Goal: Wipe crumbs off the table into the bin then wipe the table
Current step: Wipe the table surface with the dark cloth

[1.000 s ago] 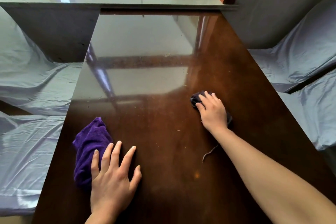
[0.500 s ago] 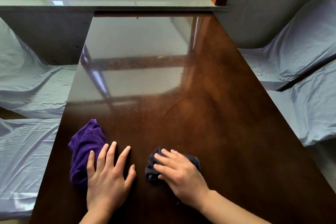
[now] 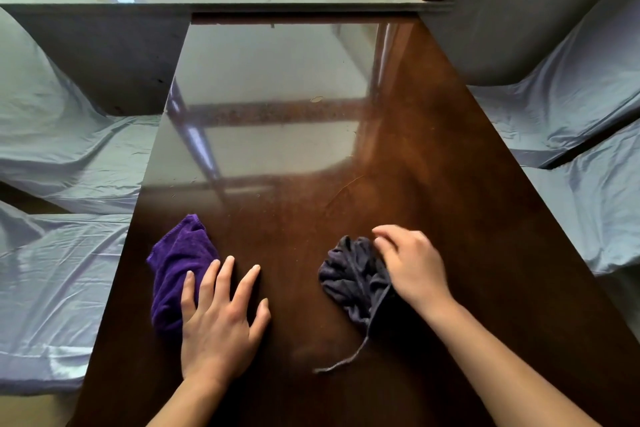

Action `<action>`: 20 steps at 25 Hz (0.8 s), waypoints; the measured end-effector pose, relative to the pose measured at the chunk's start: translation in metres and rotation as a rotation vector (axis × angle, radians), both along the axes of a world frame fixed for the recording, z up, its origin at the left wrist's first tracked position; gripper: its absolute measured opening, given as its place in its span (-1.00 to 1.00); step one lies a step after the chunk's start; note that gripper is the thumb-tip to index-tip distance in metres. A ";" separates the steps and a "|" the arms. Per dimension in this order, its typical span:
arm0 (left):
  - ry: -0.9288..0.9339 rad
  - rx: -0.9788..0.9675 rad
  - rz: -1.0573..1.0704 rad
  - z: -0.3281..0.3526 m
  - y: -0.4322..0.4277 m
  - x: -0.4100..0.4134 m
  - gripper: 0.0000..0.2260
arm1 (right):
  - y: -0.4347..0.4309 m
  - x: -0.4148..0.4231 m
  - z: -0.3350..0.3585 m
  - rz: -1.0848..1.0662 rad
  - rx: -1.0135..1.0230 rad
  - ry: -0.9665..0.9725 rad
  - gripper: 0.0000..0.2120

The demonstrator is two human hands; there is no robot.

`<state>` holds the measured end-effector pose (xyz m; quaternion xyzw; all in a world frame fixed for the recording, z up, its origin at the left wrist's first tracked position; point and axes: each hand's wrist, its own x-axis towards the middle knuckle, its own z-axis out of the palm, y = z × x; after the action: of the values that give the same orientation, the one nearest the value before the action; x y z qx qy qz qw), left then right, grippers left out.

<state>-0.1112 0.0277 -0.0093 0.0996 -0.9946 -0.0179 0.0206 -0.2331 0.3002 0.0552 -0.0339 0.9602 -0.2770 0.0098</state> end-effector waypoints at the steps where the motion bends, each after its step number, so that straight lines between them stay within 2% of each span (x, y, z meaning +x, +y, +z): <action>1: 0.003 -0.001 -0.001 0.000 0.000 0.000 -0.47 | 0.003 0.006 0.002 0.041 -0.001 0.146 -0.76; 2: 0.005 -0.005 -0.002 0.000 -0.001 -0.001 -0.47 | 0.003 0.012 0.001 0.149 0.010 0.229 -0.70; 3: -0.001 -0.006 -0.002 0.000 -0.001 -0.001 -0.47 | 0.000 0.020 -0.003 0.316 0.080 0.221 -0.61; 5: -0.010 -0.006 -0.004 0.001 0.000 0.000 -0.47 | -0.008 0.030 -0.016 0.549 0.318 0.076 -0.45; 7: -0.006 -0.003 -0.002 0.001 0.000 0.000 -0.47 | -0.015 0.037 -0.029 0.545 0.446 0.014 -0.40; 11: -0.009 0.018 -0.016 -0.001 -0.001 0.000 -0.46 | -0.001 0.066 -0.052 0.736 0.419 0.177 -0.47; 12: -0.005 0.022 -0.014 -0.001 -0.001 0.001 -0.46 | 0.011 0.061 -0.055 0.729 0.419 0.210 -0.48; 14: -0.014 0.038 -0.007 -0.002 -0.001 0.000 -0.46 | 0.035 0.031 -0.053 0.557 0.441 0.226 -0.47; 17: 0.012 0.045 0.003 -0.004 -0.002 0.000 -0.50 | 0.044 -0.039 -0.044 0.181 0.429 0.123 -0.48; 20: 0.010 0.044 0.002 -0.003 -0.002 0.000 -0.48 | 0.025 -0.107 -0.044 0.018 0.420 0.041 -0.47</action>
<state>-0.1113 0.0257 -0.0128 0.1011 -0.9938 -0.0403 0.0237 -0.3402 0.3254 0.0109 -0.0453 0.9965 -0.0697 -0.0003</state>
